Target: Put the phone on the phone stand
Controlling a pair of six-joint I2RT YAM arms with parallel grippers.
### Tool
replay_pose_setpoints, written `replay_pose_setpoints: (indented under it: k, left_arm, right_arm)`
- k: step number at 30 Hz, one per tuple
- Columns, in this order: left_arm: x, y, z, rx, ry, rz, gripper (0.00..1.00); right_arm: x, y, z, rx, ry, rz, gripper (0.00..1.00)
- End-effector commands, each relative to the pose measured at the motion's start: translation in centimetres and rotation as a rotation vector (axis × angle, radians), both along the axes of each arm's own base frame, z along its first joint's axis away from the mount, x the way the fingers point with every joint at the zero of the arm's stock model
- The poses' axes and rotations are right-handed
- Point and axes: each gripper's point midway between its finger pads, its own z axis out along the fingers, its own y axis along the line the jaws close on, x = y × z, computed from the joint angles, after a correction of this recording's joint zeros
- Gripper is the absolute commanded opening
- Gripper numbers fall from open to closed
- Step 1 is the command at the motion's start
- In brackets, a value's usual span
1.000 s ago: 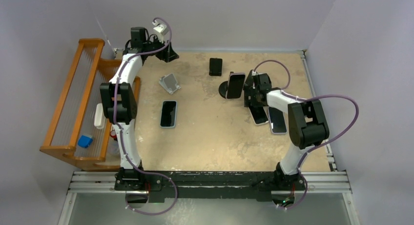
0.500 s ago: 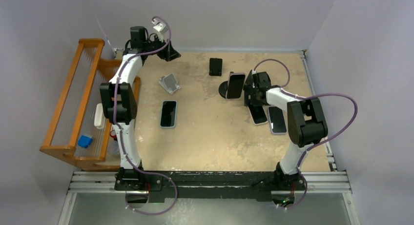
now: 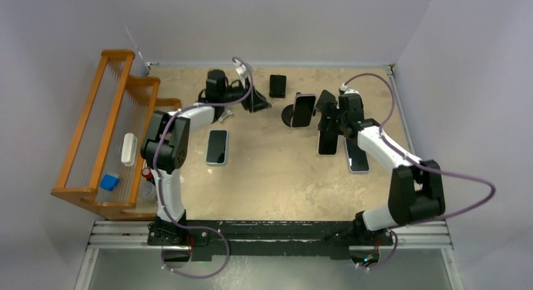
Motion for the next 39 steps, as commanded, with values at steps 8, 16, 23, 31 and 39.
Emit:
replay_pose_setpoints:
  k: [8, 16, 23, 31, 39]
  left_arm:
    - [-7.9, -1.9, -2.9, 0.039, -0.04, 0.17, 0.58]
    - [-11.4, -5.6, -4.9, 0.047, -0.086, 0.143, 0.59]
    - [-12.4, -7.4, -6.6, 0.064, -0.076, 0.116, 0.58]
    - [-13.6, -6.6, -7.4, 0.087, -0.048, 0.115, 0.58]
    - [-14.8, -5.8, -7.8, 0.105, -0.027, 0.111, 0.58]
  right_arm:
    - [-1.6, 1.5, 4.5, 0.197, -0.214, -0.035, 0.38]
    - [-2.3, 2.9, 4.5, 0.223, -0.219, 0.016, 0.38]
    - [-2.4, 2.1, 5.3, 0.184, -0.237, -0.013, 0.44]
    - [-0.9, -0.7, 3.3, 0.148, -0.138, -0.311, 0.92]
    - [1.9, -1.3, 0.6, 0.1, -0.039, -0.445, 0.97]
